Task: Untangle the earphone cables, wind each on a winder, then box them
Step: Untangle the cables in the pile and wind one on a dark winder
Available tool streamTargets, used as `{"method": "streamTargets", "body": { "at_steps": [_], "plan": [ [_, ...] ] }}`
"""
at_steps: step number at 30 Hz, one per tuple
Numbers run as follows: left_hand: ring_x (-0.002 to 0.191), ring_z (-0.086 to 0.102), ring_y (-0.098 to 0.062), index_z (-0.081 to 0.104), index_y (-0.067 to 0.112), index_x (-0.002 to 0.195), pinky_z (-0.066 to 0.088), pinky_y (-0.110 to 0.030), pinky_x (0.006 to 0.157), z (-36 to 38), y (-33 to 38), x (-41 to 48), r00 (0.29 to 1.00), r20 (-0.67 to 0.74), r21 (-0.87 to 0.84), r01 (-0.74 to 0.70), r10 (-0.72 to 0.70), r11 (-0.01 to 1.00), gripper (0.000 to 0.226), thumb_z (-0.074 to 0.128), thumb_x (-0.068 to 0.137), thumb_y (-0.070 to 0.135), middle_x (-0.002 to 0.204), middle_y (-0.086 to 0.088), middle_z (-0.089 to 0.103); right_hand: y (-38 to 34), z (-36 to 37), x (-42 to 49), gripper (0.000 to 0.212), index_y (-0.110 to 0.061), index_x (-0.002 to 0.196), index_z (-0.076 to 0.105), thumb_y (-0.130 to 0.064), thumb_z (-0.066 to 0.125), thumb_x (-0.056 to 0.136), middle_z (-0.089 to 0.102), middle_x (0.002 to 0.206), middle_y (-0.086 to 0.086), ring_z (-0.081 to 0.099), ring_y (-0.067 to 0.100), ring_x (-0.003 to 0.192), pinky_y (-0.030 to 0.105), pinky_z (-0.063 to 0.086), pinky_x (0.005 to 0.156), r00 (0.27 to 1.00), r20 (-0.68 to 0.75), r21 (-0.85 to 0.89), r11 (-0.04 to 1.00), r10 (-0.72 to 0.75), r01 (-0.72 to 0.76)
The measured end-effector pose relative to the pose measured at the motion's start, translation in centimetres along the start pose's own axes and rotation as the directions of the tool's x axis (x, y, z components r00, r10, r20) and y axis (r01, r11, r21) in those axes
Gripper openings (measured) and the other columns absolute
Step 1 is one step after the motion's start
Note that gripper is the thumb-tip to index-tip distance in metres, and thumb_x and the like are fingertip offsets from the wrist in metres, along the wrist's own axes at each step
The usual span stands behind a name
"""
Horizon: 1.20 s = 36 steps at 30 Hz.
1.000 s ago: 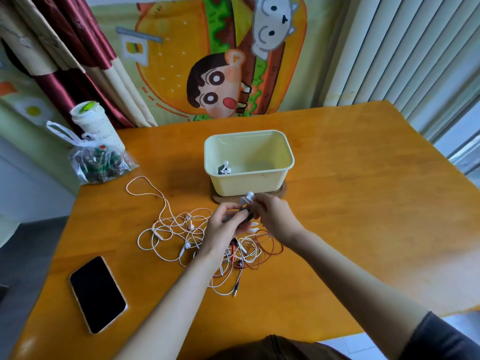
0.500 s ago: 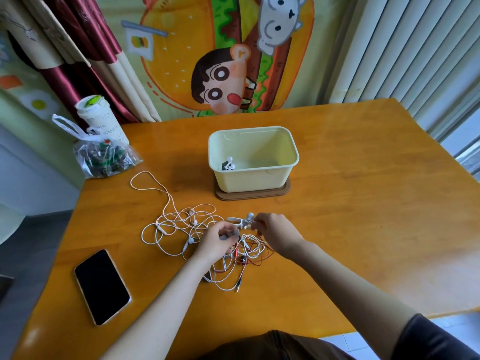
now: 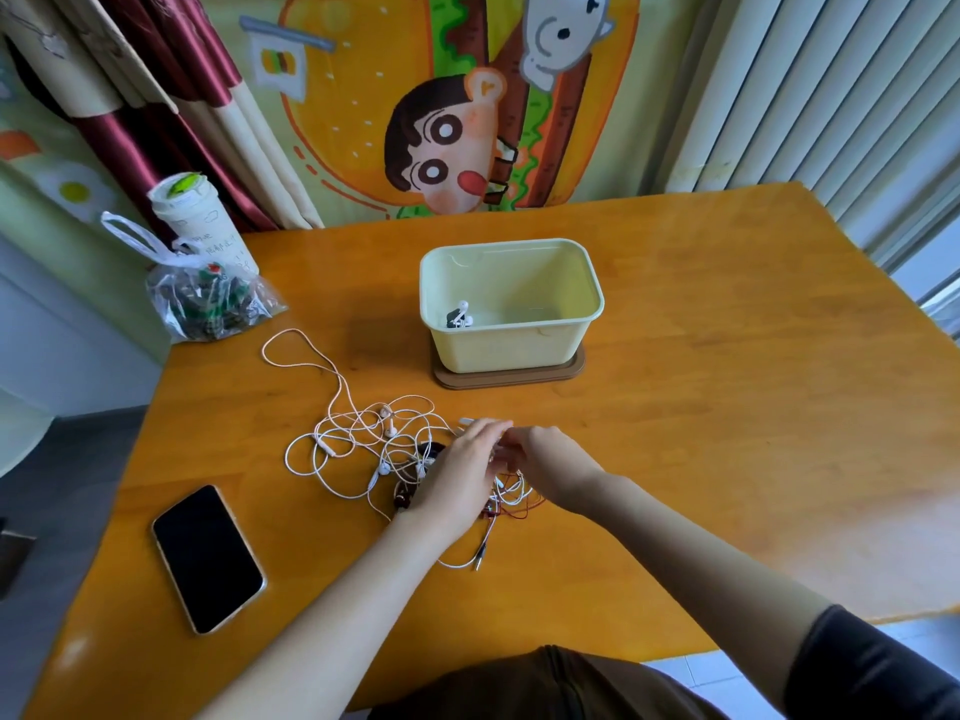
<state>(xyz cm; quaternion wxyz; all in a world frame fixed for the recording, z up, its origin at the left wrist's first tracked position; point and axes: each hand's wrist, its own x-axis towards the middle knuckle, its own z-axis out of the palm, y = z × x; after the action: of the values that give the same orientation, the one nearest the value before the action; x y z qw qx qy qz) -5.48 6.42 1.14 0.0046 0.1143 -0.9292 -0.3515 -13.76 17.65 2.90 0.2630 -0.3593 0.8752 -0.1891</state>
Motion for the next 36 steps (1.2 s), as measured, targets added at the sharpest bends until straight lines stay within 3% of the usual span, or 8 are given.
{"method": "streamTargets", "body": {
  "at_steps": [7, 13, 19, 22, 26, 28, 31, 36],
  "plan": [
    [0.099, 0.058, -0.019, 0.069, 0.012, 0.110, 0.049, -0.032, 0.084, -1.6, -2.7, 0.1, 0.981, -0.048, 0.070, 0.190, -0.187, 0.979, 0.022, 0.051, 0.097, 0.012, 0.109, -0.001, 0.061, 2.4, -2.8, -0.7, 0.018, -0.011, 0.094, 0.066, -0.028, 0.058, 0.092, 0.058, 0.068, -0.010, 0.054, 0.009, 0.063, 0.021, 0.040, 0.058, 1.000, 0.007, 0.189, 0.982, -0.019, 0.017],
    [0.078, 0.053, -0.017, 0.071, 0.018, 0.094, 0.045, -0.028, 0.062, -3.2, -4.9, 0.4, 0.936, -0.158, 0.064, 0.328, -0.315, 0.942, 0.024, 0.047, 0.098, 0.014, 0.105, -0.002, 0.063, 6.8, -5.3, -1.3, 0.027, -0.025, 0.064, 0.059, -0.037, 0.063, 0.088, 0.054, 0.059, -0.006, 0.051, 0.010, 0.058, 0.020, 0.039, 0.054, 0.992, 0.023, 0.181, 0.975, 0.126, -0.128],
    [0.064, 0.053, -0.014, 0.071, 0.023, 0.096, 0.044, -0.027, 0.054, -2.9, -4.8, 1.4, 0.922, -0.087, 0.118, 0.386, -0.377, 0.915, 0.020, 0.050, 0.097, 0.019, 0.094, 0.001, 0.067, 7.2, -9.6, -1.7, 0.029, -0.016, 0.068, 0.063, -0.038, 0.063, 0.087, 0.051, 0.054, -0.005, 0.046, 0.019, 0.057, 0.029, 0.035, 0.052, 0.933, -0.323, 0.108, 0.986, 0.159, -0.130],
    [0.086, 0.058, -0.021, 0.068, 0.019, 0.108, 0.050, -0.034, 0.074, -1.9, -3.1, 2.1, 0.924, 0.079, 0.196, 0.353, -0.373, 0.915, 0.020, 0.051, 0.097, 0.018, 0.109, -0.005, 0.065, 3.9, -11.1, -1.6, 0.026, -0.019, 0.066, 0.056, -0.033, 0.065, 0.087, 0.045, 0.052, -0.013, 0.041, 0.010, 0.050, 0.014, 0.032, 0.049, 0.848, -0.529, 0.085, 0.996, 0.029, 0.018],
    [0.135, 0.033, -0.020, 0.035, 0.020, 0.145, 0.031, -0.036, 0.110, -2.3, 1.6, 2.6, 0.977, 0.148, 0.030, 0.153, -0.156, 0.988, 0.059, 0.060, 0.092, 0.020, 0.146, 0.001, 0.038, 1.0, -10.7, -1.9, 0.023, -0.021, 0.068, 0.059, -0.032, 0.064, 0.088, 0.049, 0.053, -0.012, 0.053, 0.010, 0.051, 0.021, 0.040, 0.053, 0.873, -0.482, 0.130, 0.979, -0.076, 0.157],
    [0.127, 0.039, -0.011, 0.041, 0.025, 0.139, 0.033, -0.030, 0.107, -3.1, 4.6, 2.7, 0.996, 0.089, -0.211, 0.041, -0.022, 0.977, 0.051, 0.061, 0.092, 0.021, 0.134, 0.007, 0.047, 0.6, -9.9, -1.9, 0.023, -0.020, 0.070, 0.060, -0.031, 0.063, 0.089, 0.048, 0.052, -0.013, 0.054, 0.010, 0.051, 0.028, 0.042, 0.054, 0.894, -0.434, 0.127, 0.975, -0.109, 0.181],
    [0.087, 0.059, -0.015, 0.059, 0.023, 0.099, 0.047, -0.028, 0.086, -3.6, 6.5, 2.8, 0.999, 0.025, -0.429, -0.019, 0.033, 0.903, 0.011, 0.048, 0.099, 0.020, 0.089, -0.004, 0.062, 0.8, -9.0, -1.7, 0.025, -0.016, 0.069, 0.062, -0.030, 0.062, 0.090, 0.050, 0.053, -0.014, 0.049, 0.004, 0.050, 0.017, 0.034, 0.048, 0.906, -0.396, 0.150, 0.963, -0.148, 0.223],
    [0.058, 0.047, -0.014, 0.054, 0.014, 0.077, 0.050, -0.033, 0.073, -4.4, 4.4, 3.2, 0.993, -0.071, -0.401, 0.055, -0.091, 0.915, 0.034, 0.034, 0.103, 0.019, 0.057, 0.003, 0.041, 3.9, -7.7, -2.0, 0.024, -0.020, 0.069, 0.060, -0.033, 0.063, 0.088, 0.049, 0.056, -0.009, 0.046, 0.004, 0.051, 0.028, 0.046, 0.055, 0.975, -0.212, 0.302, 0.944, -0.072, 0.135]
  ]
}}
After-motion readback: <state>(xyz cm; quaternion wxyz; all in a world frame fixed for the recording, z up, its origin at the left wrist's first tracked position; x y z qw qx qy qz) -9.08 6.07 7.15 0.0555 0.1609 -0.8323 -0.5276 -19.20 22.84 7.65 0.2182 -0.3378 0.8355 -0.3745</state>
